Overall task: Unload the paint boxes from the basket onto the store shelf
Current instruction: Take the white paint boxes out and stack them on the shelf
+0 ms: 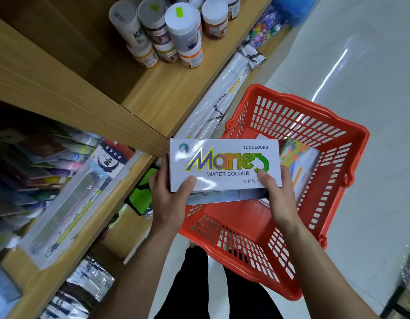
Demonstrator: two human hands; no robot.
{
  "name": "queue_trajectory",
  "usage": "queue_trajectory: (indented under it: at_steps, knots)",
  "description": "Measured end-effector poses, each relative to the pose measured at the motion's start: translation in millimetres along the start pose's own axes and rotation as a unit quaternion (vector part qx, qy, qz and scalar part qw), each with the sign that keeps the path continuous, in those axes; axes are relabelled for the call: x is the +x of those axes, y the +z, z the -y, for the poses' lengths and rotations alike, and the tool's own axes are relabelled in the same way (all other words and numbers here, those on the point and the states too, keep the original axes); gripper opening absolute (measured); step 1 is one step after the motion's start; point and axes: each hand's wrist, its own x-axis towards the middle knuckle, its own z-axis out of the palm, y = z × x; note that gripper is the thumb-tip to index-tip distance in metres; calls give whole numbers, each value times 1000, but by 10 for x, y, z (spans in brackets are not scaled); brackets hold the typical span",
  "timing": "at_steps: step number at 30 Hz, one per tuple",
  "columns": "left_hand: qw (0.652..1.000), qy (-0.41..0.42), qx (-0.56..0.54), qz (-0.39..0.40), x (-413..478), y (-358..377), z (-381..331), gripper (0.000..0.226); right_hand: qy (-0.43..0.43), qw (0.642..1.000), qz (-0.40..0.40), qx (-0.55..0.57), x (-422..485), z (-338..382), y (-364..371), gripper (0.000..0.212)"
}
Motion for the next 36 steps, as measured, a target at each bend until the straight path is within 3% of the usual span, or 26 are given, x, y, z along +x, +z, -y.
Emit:
queue_trajectory:
  at_steps: [3,6,14,19,30,36]
  knots:
    - [1000,-13,-14,-10,-20,36,-4,76,-12,1000,22,4,13,14,-59,61]
    - [999,-13,-27,-19,-54,79,-100,50,-35,998,44,2,-13,73,-100,66]
    - [996,34,-82,-3,-360,-16,-487,38,-111,991,-66,34,-465,441,-219,53]
    - [990,55,-128,-28,-769,-247,-870,33,-150,982,-106,32,-888,808,-231,59]
    - [984,84,-108,-115,-1789,-1339,-1452,54,-221,975,14,3,-2061,1602,-24,46]
    - [974,135,-112,-145,-2299,-1969,-1585,63,-247,968,37,6,-2756,1919,200,40]
